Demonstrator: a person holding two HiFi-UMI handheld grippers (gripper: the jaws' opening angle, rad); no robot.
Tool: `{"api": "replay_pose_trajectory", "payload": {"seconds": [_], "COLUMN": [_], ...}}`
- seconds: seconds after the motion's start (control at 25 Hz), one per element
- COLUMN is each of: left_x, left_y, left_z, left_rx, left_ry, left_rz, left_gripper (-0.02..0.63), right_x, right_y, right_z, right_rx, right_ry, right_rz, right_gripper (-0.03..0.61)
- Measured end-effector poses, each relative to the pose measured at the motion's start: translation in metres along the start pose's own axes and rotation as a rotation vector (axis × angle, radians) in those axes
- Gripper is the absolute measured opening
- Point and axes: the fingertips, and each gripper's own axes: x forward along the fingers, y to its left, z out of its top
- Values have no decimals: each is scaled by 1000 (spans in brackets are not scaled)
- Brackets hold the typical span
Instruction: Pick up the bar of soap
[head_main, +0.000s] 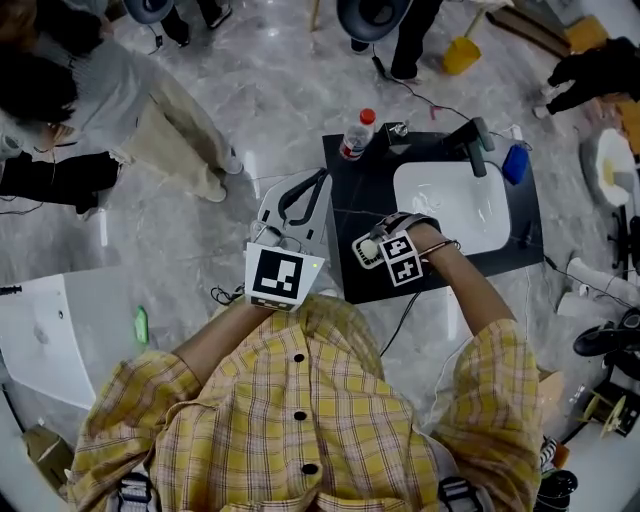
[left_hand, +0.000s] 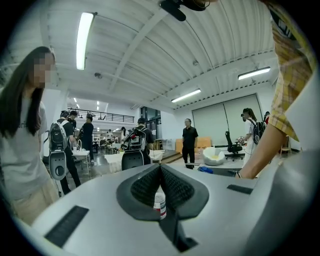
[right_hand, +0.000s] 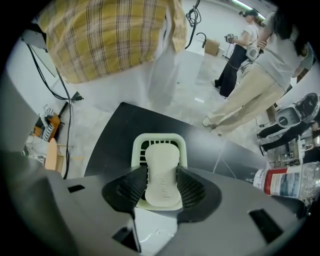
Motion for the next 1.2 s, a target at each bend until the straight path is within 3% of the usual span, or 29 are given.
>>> {"api": "replay_pose_trajectory", "payload": {"seconds": [0.4,0.72,1.04,1.2], "left_x": [2,-2,-10,-11], "left_y": [2,0,-4,-10], "left_z": [-2,5,12,15], "left_rx": [6,9,11,7], "left_ry": [4,-27,-41,-47], "left_rz": [3,-23,-56,-84], "left_gripper": [9,9,9,9], "right_x": [14,13,-7,-26], "right_y": [7,5,0,-5], "right_z": [-1,0,13,15], "right_rx": [-25,-42,112,284], "right_ry": [33,79,25,-51], "right_rz": [82,77,-6,-93], "right_gripper": [202,202,201,201]}}
